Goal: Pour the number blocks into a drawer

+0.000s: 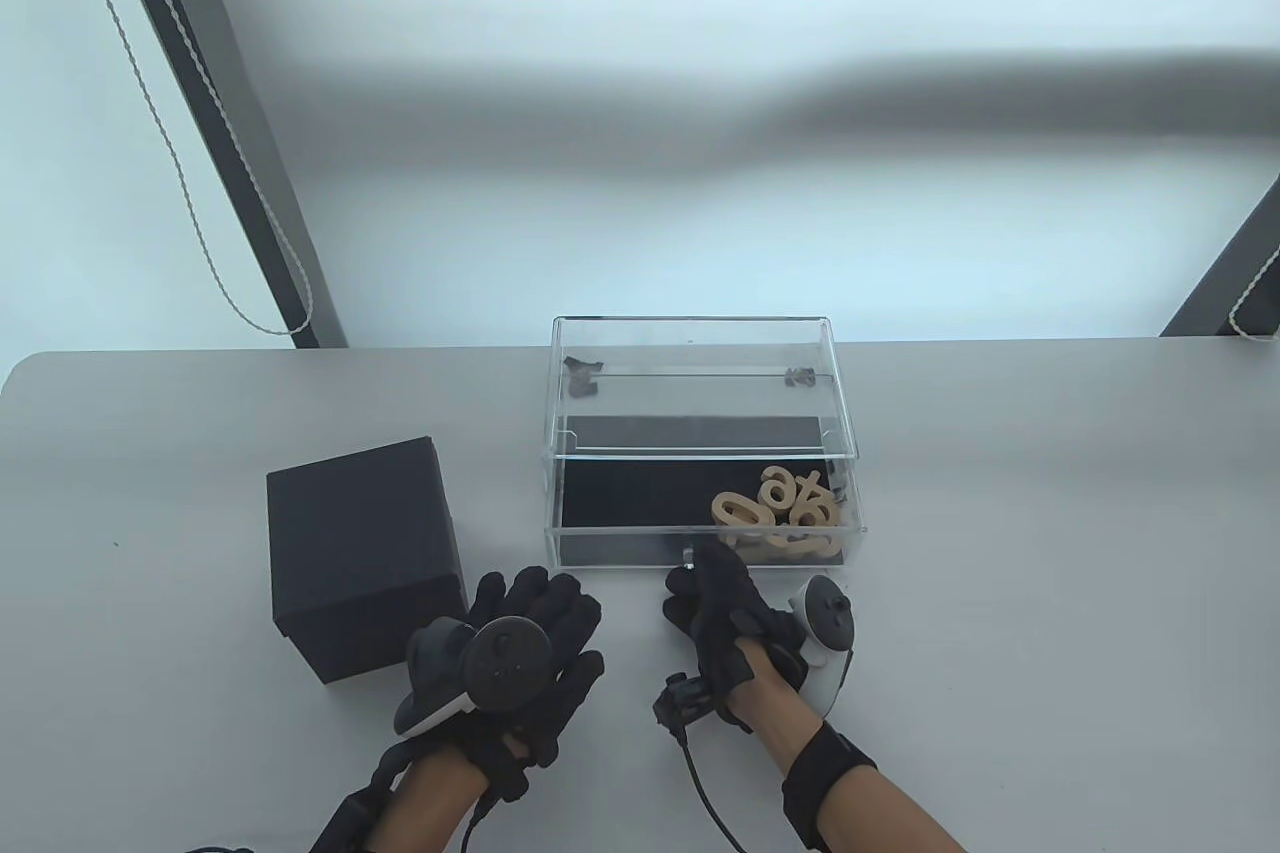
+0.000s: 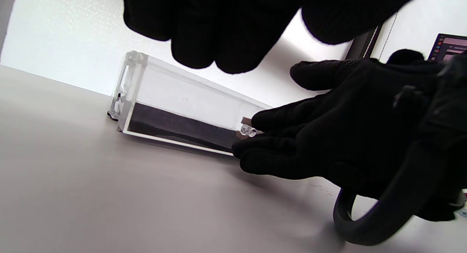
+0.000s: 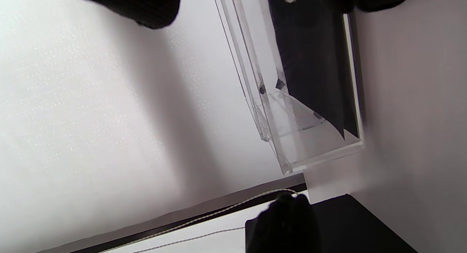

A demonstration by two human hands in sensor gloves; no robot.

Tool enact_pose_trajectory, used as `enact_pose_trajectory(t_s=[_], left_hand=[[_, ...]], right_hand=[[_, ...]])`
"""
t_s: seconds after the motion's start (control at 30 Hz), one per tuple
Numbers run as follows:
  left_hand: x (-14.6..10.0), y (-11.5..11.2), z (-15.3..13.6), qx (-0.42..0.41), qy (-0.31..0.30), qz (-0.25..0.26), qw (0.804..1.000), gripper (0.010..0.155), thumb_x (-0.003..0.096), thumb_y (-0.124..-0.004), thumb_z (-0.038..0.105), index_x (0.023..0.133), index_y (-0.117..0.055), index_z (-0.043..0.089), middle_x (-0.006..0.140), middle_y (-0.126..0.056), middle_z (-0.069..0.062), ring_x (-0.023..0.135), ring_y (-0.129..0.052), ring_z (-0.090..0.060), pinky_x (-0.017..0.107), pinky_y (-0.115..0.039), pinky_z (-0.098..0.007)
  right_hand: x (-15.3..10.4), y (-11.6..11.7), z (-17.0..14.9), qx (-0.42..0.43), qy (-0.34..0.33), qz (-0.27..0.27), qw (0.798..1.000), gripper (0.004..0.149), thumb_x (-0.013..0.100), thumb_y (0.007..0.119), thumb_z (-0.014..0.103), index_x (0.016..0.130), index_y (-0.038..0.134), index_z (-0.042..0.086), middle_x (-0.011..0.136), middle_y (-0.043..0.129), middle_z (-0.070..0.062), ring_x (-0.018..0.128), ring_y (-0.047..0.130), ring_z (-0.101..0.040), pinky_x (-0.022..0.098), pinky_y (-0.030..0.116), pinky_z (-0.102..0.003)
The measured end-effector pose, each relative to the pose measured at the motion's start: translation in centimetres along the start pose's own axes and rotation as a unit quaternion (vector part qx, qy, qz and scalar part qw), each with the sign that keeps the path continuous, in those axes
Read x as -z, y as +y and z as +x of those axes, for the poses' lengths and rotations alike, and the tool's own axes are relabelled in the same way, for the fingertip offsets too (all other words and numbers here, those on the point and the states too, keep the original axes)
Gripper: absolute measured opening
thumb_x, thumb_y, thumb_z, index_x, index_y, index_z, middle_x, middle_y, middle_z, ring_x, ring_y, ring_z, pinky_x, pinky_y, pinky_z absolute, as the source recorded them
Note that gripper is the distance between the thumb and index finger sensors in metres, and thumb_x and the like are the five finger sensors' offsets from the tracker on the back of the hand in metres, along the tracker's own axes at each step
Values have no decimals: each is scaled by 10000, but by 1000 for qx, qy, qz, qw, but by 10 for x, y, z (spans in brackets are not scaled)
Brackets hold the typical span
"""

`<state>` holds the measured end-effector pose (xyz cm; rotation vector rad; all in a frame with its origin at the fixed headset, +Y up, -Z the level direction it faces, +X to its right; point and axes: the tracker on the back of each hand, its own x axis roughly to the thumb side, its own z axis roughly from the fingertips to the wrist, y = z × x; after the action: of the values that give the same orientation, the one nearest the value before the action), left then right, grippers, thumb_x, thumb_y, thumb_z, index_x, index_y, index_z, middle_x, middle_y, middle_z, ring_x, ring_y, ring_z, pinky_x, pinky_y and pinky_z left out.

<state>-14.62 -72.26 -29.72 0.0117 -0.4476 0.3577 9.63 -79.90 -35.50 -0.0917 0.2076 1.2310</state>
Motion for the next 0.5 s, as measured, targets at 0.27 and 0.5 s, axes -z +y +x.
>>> enact_pose_trajectory(t_s=[0.27, 0.5], left_hand=[[3, 0, 1, -8, 0, -12, 1000, 674, 465, -619, 599, 1019, -679, 221, 1160, -651, -131, 1071, -514, -409, 764, -283, -645], [6, -3, 3, -10, -3, -22, 1000, 673, 465, -619, 600, 1017, -682, 221, 1157, -658, -131, 1069, -522, -411, 764, -290, -645]], right_hand=[[38, 2, 8, 2, 0, -9, 1000, 828, 513, 637, 531, 985, 247, -27, 950, 152, -439, 900, 388, -641, 660, 474, -691], [59, 3, 12, -7, 6, 1, 1000, 833, 520, 626, 541, 993, 225, -14, 962, 137, -426, 921, 379, -625, 656, 458, -706]])
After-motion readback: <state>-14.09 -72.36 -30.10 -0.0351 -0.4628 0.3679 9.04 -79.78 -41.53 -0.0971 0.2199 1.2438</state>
